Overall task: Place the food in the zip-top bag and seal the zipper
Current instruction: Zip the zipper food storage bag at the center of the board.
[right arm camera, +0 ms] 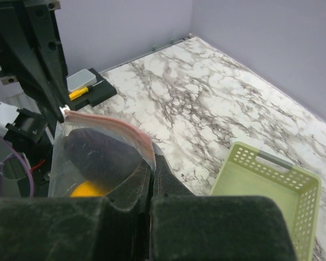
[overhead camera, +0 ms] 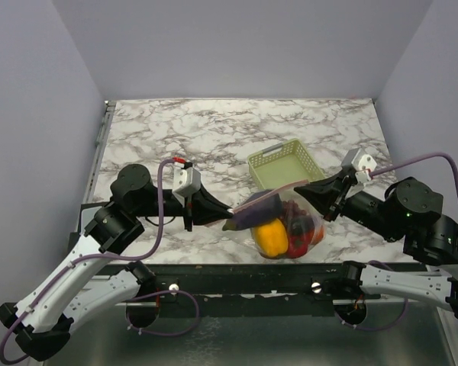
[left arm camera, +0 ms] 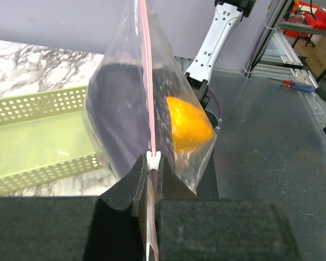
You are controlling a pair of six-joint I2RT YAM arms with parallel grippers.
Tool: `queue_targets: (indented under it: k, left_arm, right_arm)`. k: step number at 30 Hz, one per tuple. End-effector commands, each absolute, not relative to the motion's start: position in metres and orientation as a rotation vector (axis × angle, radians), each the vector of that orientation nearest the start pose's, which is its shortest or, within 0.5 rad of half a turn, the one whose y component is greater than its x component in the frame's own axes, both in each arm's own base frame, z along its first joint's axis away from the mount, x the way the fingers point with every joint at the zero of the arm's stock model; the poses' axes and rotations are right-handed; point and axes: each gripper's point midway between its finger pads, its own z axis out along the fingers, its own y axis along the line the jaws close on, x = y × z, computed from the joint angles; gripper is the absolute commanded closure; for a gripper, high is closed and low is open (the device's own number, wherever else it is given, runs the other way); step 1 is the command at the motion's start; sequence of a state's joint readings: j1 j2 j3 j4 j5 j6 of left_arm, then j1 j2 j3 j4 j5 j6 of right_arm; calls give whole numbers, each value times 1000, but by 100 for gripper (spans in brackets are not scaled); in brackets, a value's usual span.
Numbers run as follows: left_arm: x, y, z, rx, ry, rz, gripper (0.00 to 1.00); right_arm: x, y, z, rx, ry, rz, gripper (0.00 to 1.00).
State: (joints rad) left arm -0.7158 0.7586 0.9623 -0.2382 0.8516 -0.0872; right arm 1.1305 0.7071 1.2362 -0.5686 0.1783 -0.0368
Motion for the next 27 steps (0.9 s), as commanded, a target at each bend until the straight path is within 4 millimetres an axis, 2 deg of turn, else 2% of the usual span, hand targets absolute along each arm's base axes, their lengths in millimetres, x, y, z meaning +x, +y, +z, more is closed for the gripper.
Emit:
queue_targets:
  k: [1,10,16,23,25,27]
  left_arm:
    - [88,-252,342,1165,1380,-1273,100]
    - [85,-244,341,1141,1397,-1243,100]
    - [87,-241,337,1133,1420,-1226,100]
    - [89,-240,335,1127,1430,-1208,100]
    - [91,-240,335,1122,1432,-1198,92]
    - [95,-241,336,1108,1440,-1181,73]
  right_arm:
    - [150,165,469,-483,1315,668,99]
    - [151,142,476,-382,1273,653,99]
    - [152,137,477,-360,1266,645,99]
    - [152,140,475,-368,1270,646,99]
    - [152,143,474,-382,1270,653,99]
    - [151,148,473,-403,1273,659,99]
